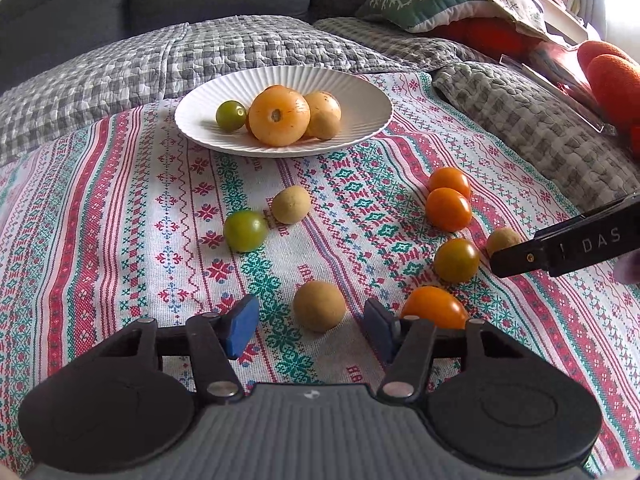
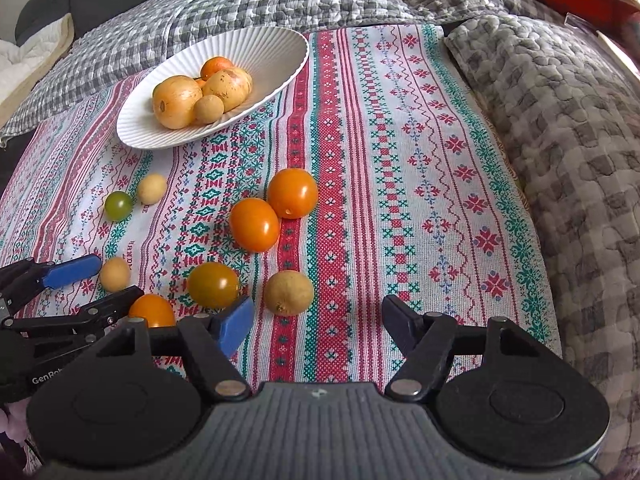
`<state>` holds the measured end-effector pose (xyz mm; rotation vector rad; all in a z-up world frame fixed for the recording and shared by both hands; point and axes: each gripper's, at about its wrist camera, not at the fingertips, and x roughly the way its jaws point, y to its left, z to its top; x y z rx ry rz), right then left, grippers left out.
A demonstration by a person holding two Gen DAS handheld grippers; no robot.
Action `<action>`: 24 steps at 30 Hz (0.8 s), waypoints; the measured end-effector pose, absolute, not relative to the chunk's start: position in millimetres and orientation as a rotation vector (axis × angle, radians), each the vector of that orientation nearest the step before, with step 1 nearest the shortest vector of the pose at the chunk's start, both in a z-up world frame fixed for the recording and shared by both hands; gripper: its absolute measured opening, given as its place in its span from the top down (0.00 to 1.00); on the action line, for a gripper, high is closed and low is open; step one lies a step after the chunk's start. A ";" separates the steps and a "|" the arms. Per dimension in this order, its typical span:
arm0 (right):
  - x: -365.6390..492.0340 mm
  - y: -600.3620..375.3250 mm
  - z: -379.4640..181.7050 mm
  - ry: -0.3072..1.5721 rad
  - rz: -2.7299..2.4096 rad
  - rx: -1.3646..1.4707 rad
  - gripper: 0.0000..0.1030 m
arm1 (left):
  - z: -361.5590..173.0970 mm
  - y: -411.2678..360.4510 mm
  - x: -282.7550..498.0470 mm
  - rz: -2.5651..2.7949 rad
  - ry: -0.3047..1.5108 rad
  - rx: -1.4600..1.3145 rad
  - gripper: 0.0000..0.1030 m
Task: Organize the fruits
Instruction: 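Grasp a brown kiwi with the left gripper while the right gripper grasps another brown kiwi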
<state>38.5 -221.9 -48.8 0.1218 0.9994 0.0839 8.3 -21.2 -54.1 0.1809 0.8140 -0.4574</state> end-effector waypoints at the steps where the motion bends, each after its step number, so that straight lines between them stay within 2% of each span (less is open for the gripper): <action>1: 38.4 -221.4 -48.7 0.999 0.081 0.116 0.37 | -54.5 -21.5 8.2 -0.458 0.811 0.179 0.51; 5: 38.6 -220.8 -48.1 1.000 0.079 0.108 0.40 | -54.5 -21.4 9.6 -0.461 0.806 0.175 0.56; 8: 40.0 -221.7 -47.7 0.991 0.073 0.108 0.48 | -54.0 -20.4 10.7 -0.463 0.808 0.169 0.61; 14: 41.0 -219.7 -47.0 0.983 0.092 0.107 0.71 | -51.8 -17.0 13.5 -0.468 0.818 0.141 0.81; 15: 41.4 -218.9 -47.0 0.982 0.096 0.106 0.74 | -51.2 -17.4 13.6 -0.469 0.819 0.139 0.81; 24: 41.6 -226.5 -45.7 0.976 0.097 0.165 0.76 | -48.9 -16.4 14.9 -0.458 0.821 0.133 0.82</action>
